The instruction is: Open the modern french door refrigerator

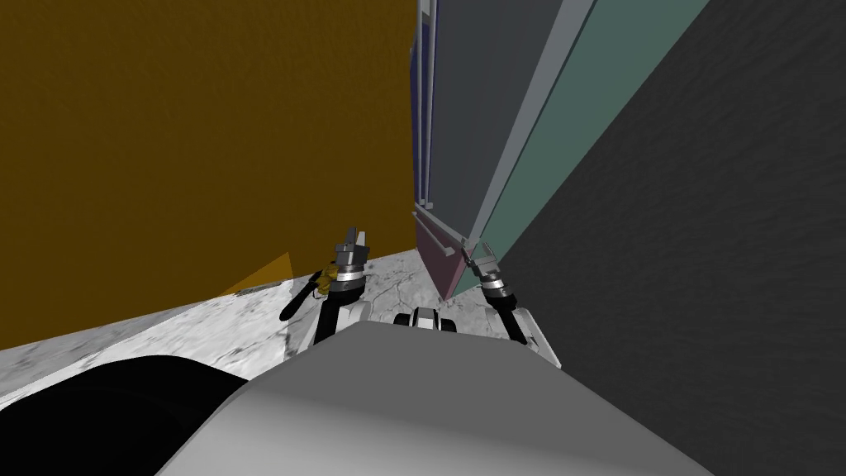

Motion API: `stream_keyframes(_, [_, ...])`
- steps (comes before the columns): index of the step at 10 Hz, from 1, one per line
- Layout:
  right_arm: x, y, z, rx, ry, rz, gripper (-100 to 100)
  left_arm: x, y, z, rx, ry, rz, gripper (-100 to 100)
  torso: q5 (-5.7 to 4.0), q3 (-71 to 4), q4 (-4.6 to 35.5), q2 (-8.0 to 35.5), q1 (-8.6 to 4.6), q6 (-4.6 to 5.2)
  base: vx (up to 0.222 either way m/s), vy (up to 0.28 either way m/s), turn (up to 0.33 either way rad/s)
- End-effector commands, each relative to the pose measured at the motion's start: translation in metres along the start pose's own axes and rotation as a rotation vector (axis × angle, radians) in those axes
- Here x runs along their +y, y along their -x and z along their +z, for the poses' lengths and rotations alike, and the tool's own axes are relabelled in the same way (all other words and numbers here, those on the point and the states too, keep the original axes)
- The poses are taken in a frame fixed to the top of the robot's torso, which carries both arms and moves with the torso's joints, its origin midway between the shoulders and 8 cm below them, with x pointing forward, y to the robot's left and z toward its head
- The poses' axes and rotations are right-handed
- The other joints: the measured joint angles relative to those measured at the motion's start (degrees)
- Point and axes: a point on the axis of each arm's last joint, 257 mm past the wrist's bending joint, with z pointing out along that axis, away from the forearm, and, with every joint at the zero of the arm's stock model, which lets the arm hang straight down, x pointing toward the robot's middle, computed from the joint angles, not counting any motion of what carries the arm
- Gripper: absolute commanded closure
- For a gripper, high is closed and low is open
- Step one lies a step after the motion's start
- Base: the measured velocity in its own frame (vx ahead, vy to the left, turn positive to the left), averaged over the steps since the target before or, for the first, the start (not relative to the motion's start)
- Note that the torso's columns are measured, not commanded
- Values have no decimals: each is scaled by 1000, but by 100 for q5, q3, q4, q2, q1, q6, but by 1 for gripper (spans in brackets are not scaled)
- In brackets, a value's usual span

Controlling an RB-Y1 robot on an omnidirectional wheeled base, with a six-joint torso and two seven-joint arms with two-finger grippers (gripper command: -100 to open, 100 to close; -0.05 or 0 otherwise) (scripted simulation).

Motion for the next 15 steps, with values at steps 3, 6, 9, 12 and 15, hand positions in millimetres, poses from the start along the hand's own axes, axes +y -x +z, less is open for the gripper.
stream_keyframes(3, [13, -27, -2, 56, 45, -191, -100, 0, 0, 0, 0, 0, 0, 0, 1, -1, -1, -2, 6, 1, 7, 21, -71])
stream_keyframes(6, [19, -40, -4, 81, 71, -285, -100, 0, 0, 0, 0, 0, 0, 0, 1, 0, 0, 1, 4, 0, 8, 17, -47])
stream_keyframes(9, [31, -67, -9, 124, 126, -416, -100, 0, 0, 0, 0, 0, 0, 0, 1, -1, 0, -1, 5, 0, 15, 10, -91])
stream_keyframes(12, [38, -80, -12, 141, 158, -508, -100, 0, 0, 0, 0, 0, 0, 0, 1, 1, 0, 3, 4, 0, 17, 9, -41])
stream_keyframes(15, [44, -93, -16, 154, 193, -605, -100, 0, 0, 0, 0, 0, 0, 0, 1, -1, -1, -3, 5, 1, 25, 9, -58])
